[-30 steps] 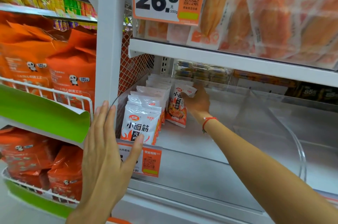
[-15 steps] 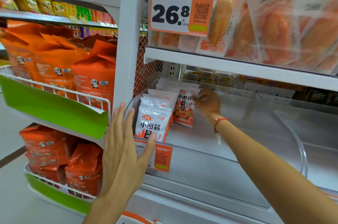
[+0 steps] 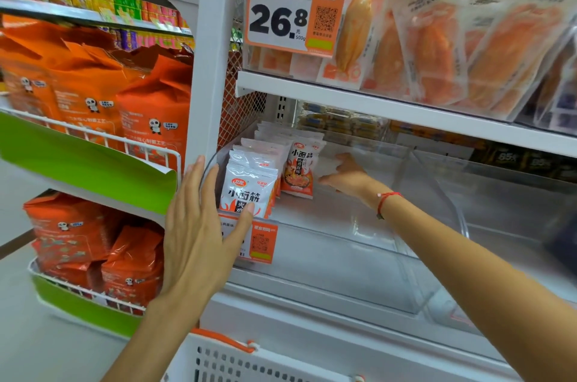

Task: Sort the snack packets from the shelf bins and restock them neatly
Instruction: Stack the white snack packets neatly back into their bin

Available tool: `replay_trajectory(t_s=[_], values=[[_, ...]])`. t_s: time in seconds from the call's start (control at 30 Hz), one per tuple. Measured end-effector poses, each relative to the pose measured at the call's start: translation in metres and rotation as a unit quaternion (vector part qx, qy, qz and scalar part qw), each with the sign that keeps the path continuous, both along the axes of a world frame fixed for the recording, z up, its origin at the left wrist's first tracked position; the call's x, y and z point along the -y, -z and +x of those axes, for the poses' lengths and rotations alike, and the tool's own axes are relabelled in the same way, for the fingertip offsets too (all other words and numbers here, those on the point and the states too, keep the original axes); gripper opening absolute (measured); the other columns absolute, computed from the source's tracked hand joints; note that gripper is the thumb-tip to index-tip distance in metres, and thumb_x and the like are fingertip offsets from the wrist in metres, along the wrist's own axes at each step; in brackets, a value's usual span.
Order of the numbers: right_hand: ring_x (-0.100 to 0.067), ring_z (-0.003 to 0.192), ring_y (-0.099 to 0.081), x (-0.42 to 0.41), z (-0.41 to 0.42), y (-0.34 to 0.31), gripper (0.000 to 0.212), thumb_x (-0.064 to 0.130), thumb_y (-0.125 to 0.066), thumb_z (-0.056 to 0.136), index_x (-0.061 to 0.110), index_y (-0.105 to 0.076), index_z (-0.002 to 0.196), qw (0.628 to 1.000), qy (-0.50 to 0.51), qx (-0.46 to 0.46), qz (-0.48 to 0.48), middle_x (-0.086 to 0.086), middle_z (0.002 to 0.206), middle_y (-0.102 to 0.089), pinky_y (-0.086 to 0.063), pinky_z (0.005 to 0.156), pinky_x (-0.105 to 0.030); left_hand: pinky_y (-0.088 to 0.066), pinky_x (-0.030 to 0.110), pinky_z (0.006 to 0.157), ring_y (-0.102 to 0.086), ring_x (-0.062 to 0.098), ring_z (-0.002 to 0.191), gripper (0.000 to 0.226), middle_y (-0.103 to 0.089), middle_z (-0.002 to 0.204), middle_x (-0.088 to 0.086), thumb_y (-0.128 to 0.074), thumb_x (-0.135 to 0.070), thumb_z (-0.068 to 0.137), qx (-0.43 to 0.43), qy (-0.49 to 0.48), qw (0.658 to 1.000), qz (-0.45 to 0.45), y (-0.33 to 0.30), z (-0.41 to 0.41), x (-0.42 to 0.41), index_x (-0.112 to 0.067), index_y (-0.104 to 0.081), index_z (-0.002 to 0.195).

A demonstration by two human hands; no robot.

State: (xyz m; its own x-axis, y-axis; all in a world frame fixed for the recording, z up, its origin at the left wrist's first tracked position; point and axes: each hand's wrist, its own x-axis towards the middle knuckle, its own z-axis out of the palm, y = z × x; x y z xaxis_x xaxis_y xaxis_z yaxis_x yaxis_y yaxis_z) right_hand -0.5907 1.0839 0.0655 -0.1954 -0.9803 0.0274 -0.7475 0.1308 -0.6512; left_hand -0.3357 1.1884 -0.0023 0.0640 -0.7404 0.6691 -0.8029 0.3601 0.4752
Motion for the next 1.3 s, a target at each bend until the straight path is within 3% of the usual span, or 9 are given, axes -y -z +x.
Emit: replay_trajectory(t_s=[0.17, 0.3, 0.5, 0.67, 0.77, 0.93, 1.1, 1.2, 1.3], values=[[-0.016, 0.098, -0.058, -0.118, 0.015, -0.025, 0.040, 0.018, -0.070, 0.086, 0.018, -0.057, 0.124, 0.953, -0.207, -0.164, -0.150, 0.000, 0.117, -0.058, -0.050, 0.082, -0.026, -0.044, 0.040, 0.090, -0.044, 0.017, 0.118, 0.041, -0.049, 0.133, -0.001, -0.058, -0.038, 0.089, -0.008, 0.047, 0.996, -0.073, -0.033, -0.008, -0.041, -0.018, -0.056, 0.124], [-0.001, 0.082, -0.045, -0.200, 0.020, -0.013, 0.022, 0.027, -0.064, 0.090, 0.032, -0.062, 0.112, 0.903, -0.288, -0.271, -0.170, 0.013, 0.101, -0.055, -0.044, 0.071, -0.023, -0.047, 0.032, 0.075, -0.059, 0.008, 0.091, 0.010, -0.063, 0.098, -0.017, -0.061, -0.037, 0.089, 0.027, 0.134, 0.988, 0.067, -0.061, -0.017, -0.079, -0.036, -0.061, 0.099], [-0.020, 0.117, -0.052, -0.247, 0.012, 0.091, 0.039, 0.034, -0.055, 0.096, 0.028, -0.049, 0.134, 0.846, -0.314, -0.375, 0.213, 0.002, 0.127, -0.056, -0.040, 0.089, -0.030, -0.042, 0.029, 0.089, -0.052, 0.020, 0.120, 0.036, -0.052, 0.138, -0.003, -0.049, -0.035, 0.099, 0.383, 0.212, 0.819, 0.372, -0.011, -0.030, -0.091, -0.029, -0.048, 0.134], [-0.031, 0.119, -0.054, -0.273, 0.005, 0.215, 0.036, 0.026, -0.050, 0.096, 0.015, -0.054, 0.130, 0.835, -0.280, -0.335, 0.336, -0.011, 0.130, -0.056, -0.046, 0.095, -0.038, -0.043, 0.038, 0.100, -0.048, 0.026, 0.126, 0.040, -0.048, 0.142, 0.003, -0.046, -0.025, 0.099, 0.397, 0.193, 0.778, 0.448, 0.127, -0.036, -0.114, -0.024, -0.047, 0.139], [-0.031, 0.130, -0.043, -0.295, 0.006, 0.271, 0.045, 0.022, -0.048, 0.095, 0.012, -0.041, 0.139, 0.872, -0.220, -0.323, 0.296, -0.011, 0.142, -0.045, -0.039, 0.101, -0.040, -0.031, 0.039, 0.112, -0.024, 0.022, 0.144, 0.054, -0.020, 0.159, 0.000, -0.043, -0.031, 0.101, 0.359, 0.228, 0.766, 0.482, 0.211, -0.026, -0.152, -0.026, -0.025, 0.152], [-0.030, 0.129, -0.040, -0.327, -0.001, 0.327, 0.067, 0.030, -0.057, 0.088, 0.014, -0.025, 0.144, 0.894, -0.097, -0.324, 0.296, -0.009, 0.139, -0.044, -0.033, 0.101, -0.039, -0.025, 0.050, 0.116, -0.016, 0.027, 0.148, 0.050, -0.005, 0.160, -0.003, -0.058, -0.025, 0.095, 0.302, 0.263, 0.807, 0.434, 0.281, -0.001, -0.197, -0.026, -0.044, 0.143], [-0.030, 0.107, -0.060, -0.333, -0.001, 0.325, 0.056, 0.043, -0.075, 0.072, 0.016, -0.060, 0.118, 0.943, -0.150, -0.288, 0.075, -0.008, 0.118, -0.061, -0.052, 0.086, -0.041, -0.031, 0.043, 0.111, -0.033, 0.023, 0.141, 0.054, -0.037, 0.152, -0.003, -0.072, -0.026, 0.085, 0.237, 0.189, 0.850, 0.431, 0.284, 0.001, -0.191, -0.027, -0.054, 0.136], [-0.027, 0.113, -0.054, -0.348, 0.005, 0.322, 0.066, 0.063, -0.060, 0.074, 0.018, -0.061, 0.121, 0.909, -0.322, -0.207, 0.168, -0.006, 0.124, -0.059, -0.046, 0.094, -0.041, -0.027, 0.045, 0.110, -0.030, 0.025, 0.141, 0.049, -0.039, 0.150, 0.002, -0.072, -0.030, 0.085, 0.228, 0.095, 0.877, 0.412, 0.279, 0.008, -0.184, -0.024, -0.058, 0.131], [-0.028, 0.116, -0.051, -0.364, 0.010, 0.322, 0.058, 0.038, -0.065, 0.082, 0.020, -0.048, 0.135, 0.866, -0.357, -0.291, 0.196, -0.007, 0.132, -0.052, -0.040, 0.095, -0.038, -0.019, 0.045, 0.115, -0.016, 0.026, 0.147, 0.052, -0.026, 0.157, 0.003, -0.064, -0.033, 0.091, 0.249, 0.076, 0.877, 0.404, 0.272, 0.009, -0.183, -0.024, -0.048, 0.140]])
